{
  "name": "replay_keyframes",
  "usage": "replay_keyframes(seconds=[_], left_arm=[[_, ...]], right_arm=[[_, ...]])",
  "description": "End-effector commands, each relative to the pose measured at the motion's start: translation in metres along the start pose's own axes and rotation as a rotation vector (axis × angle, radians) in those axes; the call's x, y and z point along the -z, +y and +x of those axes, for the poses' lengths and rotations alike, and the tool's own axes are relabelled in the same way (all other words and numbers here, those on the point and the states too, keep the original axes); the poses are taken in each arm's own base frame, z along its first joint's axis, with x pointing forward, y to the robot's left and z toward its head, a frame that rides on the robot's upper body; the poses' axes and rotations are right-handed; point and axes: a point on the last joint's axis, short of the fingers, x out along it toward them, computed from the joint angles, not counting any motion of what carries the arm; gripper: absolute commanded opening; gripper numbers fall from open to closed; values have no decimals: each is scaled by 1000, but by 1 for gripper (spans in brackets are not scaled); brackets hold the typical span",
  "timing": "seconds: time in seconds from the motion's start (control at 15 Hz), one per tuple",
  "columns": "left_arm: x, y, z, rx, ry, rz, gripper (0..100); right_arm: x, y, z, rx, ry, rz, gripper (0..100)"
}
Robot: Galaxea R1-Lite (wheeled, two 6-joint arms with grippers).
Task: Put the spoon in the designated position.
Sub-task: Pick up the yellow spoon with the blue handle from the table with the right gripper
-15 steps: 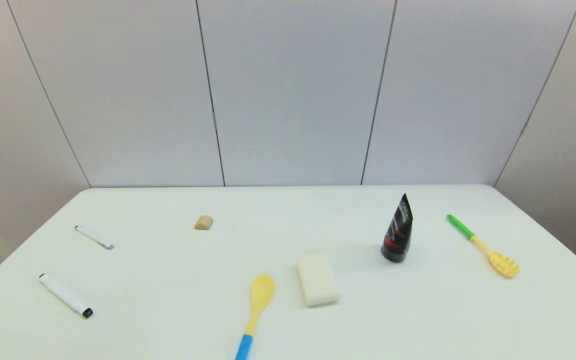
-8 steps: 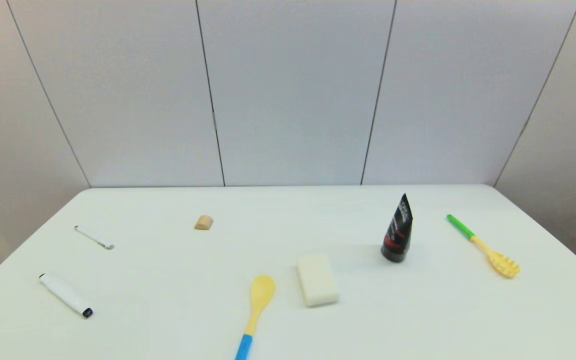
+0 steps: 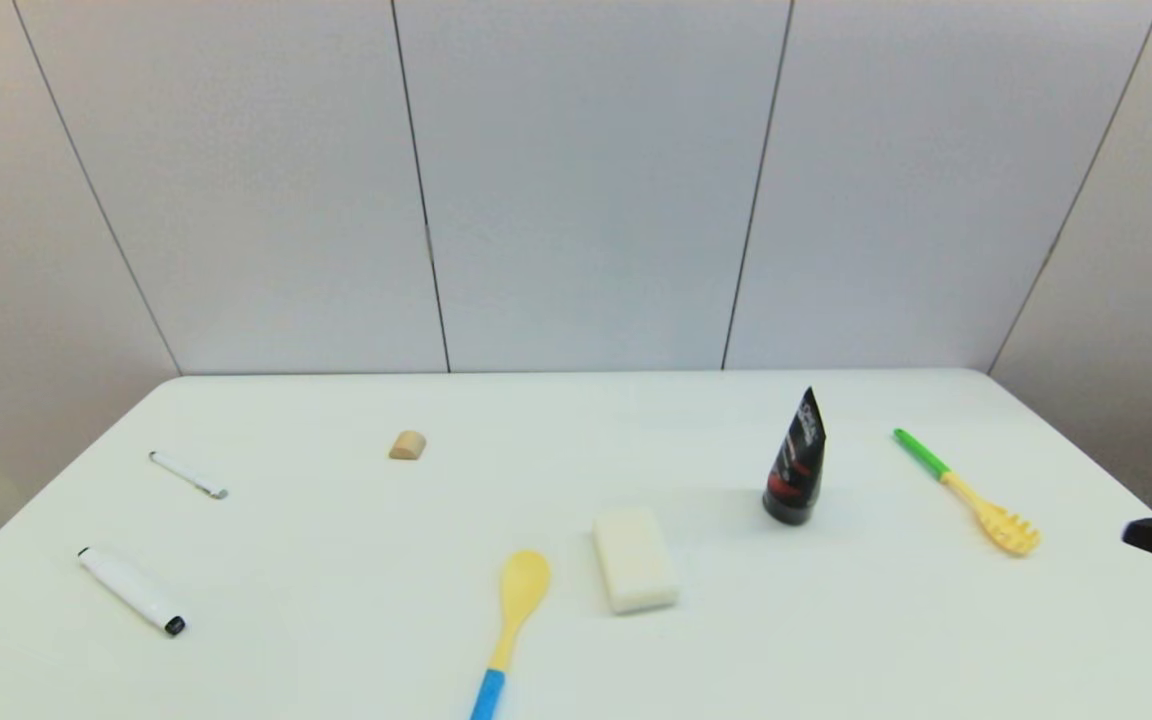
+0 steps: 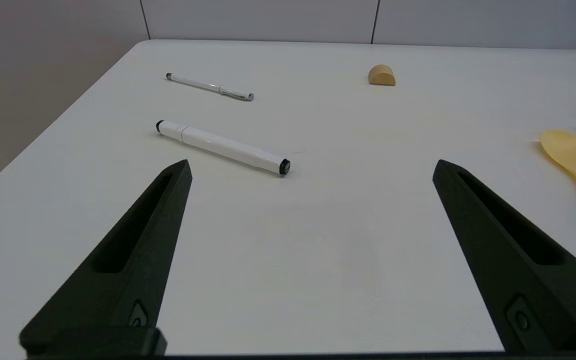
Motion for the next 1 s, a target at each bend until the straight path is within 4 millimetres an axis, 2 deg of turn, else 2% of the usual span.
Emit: replay_keyframes(seconds=[0.07, 0.33, 0.6, 0.87, 1.0], left_arm=[[0, 0, 0, 0, 1, -1, 100], [0, 0, 0, 0, 1, -1, 100], [0, 0, 0, 0, 1, -1, 100], [0, 0, 0, 0, 2, -1, 100], [0, 0, 0, 0, 1, -1, 100]], right_arm=[[-16, 6, 64, -164, 161, 4, 100], [-26, 18, 112, -249, 230, -5, 100], [-38, 23, 167, -219, 272, -20, 100], [-27, 46, 231, -227, 324, -50, 100], [-4, 64, 256, -176, 408, -87, 100]])
